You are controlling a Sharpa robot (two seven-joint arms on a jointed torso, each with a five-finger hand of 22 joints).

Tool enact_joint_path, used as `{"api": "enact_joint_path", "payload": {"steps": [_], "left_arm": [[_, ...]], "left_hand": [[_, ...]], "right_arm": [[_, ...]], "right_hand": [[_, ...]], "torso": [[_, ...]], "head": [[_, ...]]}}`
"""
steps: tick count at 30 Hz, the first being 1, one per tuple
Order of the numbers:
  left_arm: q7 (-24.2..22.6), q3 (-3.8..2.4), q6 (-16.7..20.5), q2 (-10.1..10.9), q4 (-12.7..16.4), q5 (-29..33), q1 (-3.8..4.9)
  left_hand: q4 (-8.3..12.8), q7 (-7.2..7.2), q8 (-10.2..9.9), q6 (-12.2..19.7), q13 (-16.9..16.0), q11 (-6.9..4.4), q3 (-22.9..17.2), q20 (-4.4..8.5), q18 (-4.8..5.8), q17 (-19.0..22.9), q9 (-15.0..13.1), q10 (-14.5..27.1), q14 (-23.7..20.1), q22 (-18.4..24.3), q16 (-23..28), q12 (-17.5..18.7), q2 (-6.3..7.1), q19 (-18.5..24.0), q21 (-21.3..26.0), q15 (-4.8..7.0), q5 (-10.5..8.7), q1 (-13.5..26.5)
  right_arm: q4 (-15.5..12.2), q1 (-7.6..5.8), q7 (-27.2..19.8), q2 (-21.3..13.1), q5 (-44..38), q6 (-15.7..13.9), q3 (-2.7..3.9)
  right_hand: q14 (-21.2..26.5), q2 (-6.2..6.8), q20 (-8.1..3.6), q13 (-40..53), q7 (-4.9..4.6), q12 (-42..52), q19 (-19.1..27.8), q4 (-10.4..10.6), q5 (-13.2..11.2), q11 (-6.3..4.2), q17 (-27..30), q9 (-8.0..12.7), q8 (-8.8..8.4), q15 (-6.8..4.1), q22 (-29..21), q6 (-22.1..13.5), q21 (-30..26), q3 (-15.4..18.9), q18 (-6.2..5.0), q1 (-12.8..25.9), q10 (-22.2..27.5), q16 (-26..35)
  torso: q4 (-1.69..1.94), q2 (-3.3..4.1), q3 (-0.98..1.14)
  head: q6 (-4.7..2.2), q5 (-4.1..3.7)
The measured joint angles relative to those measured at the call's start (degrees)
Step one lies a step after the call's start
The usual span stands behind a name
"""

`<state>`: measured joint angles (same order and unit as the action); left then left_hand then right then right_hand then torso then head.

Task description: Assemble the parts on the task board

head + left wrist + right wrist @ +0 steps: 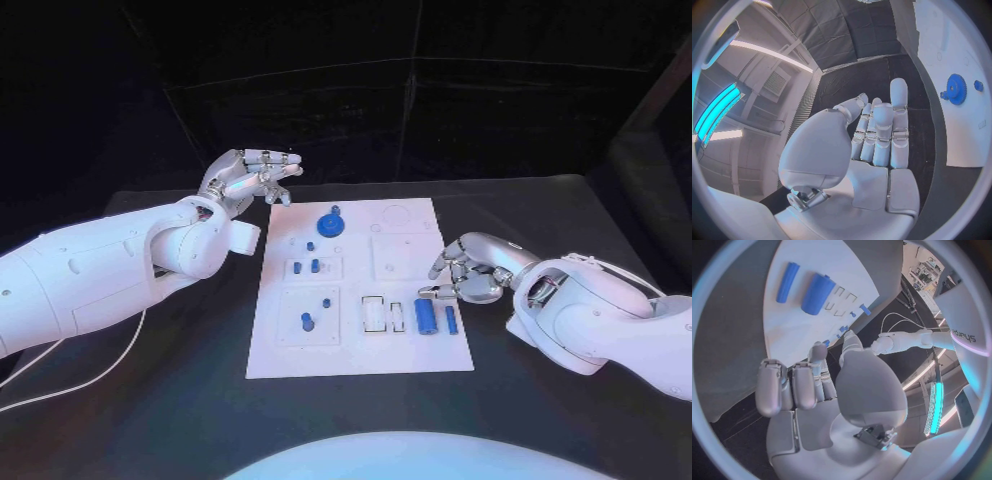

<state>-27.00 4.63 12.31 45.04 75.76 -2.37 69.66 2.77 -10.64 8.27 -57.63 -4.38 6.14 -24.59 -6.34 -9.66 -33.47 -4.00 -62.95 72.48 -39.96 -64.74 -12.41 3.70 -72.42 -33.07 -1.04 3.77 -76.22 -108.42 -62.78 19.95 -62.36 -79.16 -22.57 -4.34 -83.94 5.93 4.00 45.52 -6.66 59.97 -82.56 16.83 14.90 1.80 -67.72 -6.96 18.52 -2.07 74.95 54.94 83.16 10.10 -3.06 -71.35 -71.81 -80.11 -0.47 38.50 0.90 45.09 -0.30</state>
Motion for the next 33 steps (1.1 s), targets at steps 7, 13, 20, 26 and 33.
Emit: {"api": "enact_joint_path", "payload": {"steps": [7,13,20,26,33], "left_arm": [[0.00,0.01,0.00,0.18,0.00,0.00,-0.08],[0.00,0.03,0.00,0.21,0.00,0.00,-0.10],[0.00,0.03,-0.01,0.23,0.00,0.00,-0.15],[0.01,0.03,-0.01,0.36,0.01,0.00,-0.20],[0.02,0.04,-0.01,0.40,0.04,0.00,-0.20]], "left_hand": [[0.00,0.00,0.00,0.00,0.00,0.00,0.00,0.00,0.00,0.00,0.00,0.00,0.00,0.00,0.00,0.00,0.00,0.00,0.00,0.00,0.00,0.00],[0.00,0.00,0.00,0.00,0.00,0.21,0.00,0.00,0.00,0.07,0.00,0.21,0.00,0.07,0.00,0.00,0.00,0.00,0.00,0.00,0.00,0.00],[0.00,0.00,0.00,0.00,0.00,0.21,0.00,0.00,0.00,0.07,0.00,0.21,0.00,0.07,0.00,0.00,0.00,0.00,0.00,0.00,0.00,0.00],[0.00,0.00,0.00,0.00,0.00,0.21,0.00,0.00,0.00,0.06,0.00,0.21,0.00,0.06,0.00,0.00,0.00,0.00,0.00,0.00,0.00,0.00],[0.00,0.00,0.00,0.00,0.00,0.20,0.00,0.00,0.00,0.06,0.00,0.20,0.00,0.06,0.00,0.00,0.00,0.00,0.00,0.00,0.00,0.00]], "right_arm": [[-0.34,0.96,6.34,-0.09,-5.77,2.57,-0.01],[-0.32,1.73,9.33,0.54,-8.48,4.55,0.00],[0.43,2.22,10.09,1.91,-9.64,6.45,0.00],[1.26,3.81,10.26,3.12,-10.07,7.72,0.01],[2.15,4.37,10.26,4.88,-10.61,7.91,0.35]], "right_hand": [[0.00,0.92,-0.01,6.37,0.27,4.15,-0.39,0.19,-0.60,-0.16,-1.80,-0.19,1.89,0.00,-0.01,-0.28,0.48,0.19,-0.01,3.47,-0.98,-0.75],[0.00,1.07,0.00,7.27,0.43,4.30,-0.39,0.19,-0.77,-0.16,-1.63,-0.32,2.76,0.00,-0.01,-0.44,0.48,0.19,-0.02,4.34,-0.97,-0.75],[0.00,0.76,0.00,8.32,0.44,4.82,-0.39,0.19,-0.77,-0.17,-1.36,-0.49,3.63,0.01,-0.01,-0.44,0.48,0.19,-0.02,5.10,-0.98,-0.75],[0.00,0.54,0.00,9.82,0.65,5.70,-0.39,0.03,-0.13,-0.48,-2.10,-0.61,4.27,0.01,-0.02,-0.24,0.48,0.02,-0.02,5.33,-1.28,-0.75],[-0.21,-0.82,0.00,11.04,0.79,6.10,-0.39,-0.21,1.89,-0.49,-2.67,-0.99,5.25,-0.21,-0.02,-0.11,0.48,-0.57,-0.02,4.43,-1.71,-0.93]], "torso": [[-0.13,-0.02,0.03],[-0.18,0.02,-0.08],[-0.17,0.09,-0.11],[-0.12,0.11,-0.18],[-0.12,0.13,-0.18]], "head": [[0.02,-0.37],[0.07,-0.56],[0.30,-0.63],[0.60,-0.57],[0.82,-0.39]]}}
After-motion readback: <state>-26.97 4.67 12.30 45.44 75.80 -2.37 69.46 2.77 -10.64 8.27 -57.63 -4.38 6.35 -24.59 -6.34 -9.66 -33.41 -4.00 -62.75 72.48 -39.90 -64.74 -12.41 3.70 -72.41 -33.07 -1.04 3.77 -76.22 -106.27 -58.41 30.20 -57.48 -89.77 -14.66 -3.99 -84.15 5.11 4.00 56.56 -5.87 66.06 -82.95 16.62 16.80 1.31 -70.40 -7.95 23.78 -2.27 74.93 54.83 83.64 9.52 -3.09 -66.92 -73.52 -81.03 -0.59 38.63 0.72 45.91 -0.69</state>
